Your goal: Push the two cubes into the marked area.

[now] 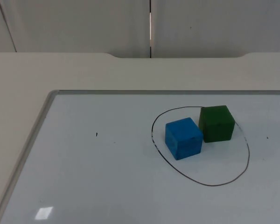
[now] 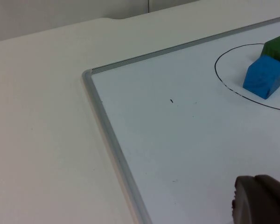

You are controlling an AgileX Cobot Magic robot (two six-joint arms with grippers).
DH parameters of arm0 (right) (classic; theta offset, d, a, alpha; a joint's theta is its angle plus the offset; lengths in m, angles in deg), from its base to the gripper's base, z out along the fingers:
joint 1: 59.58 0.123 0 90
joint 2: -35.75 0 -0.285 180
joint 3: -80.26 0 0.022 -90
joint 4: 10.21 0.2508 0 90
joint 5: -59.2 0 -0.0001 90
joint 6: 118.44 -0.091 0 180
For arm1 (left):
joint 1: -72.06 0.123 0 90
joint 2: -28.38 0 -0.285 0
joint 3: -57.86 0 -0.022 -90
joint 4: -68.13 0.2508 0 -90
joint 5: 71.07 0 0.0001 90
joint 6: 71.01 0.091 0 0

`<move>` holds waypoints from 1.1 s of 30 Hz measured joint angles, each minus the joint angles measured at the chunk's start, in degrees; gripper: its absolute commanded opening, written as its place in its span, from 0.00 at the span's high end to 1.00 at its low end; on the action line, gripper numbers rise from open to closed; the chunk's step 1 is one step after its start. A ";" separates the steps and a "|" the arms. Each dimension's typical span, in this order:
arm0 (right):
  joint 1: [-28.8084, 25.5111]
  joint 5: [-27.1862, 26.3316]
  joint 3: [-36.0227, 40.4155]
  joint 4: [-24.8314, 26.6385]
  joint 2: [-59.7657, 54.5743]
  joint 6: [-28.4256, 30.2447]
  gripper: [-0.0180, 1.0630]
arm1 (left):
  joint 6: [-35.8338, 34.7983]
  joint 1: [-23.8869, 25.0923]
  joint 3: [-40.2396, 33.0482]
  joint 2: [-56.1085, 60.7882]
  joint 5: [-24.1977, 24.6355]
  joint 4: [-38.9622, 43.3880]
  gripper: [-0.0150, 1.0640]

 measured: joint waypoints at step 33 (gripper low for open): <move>0.00 0.00 0.00 0.00 0.00 0.00 0.13 | 0.00 0.00 0.00 0.00 0.00 0.00 0.99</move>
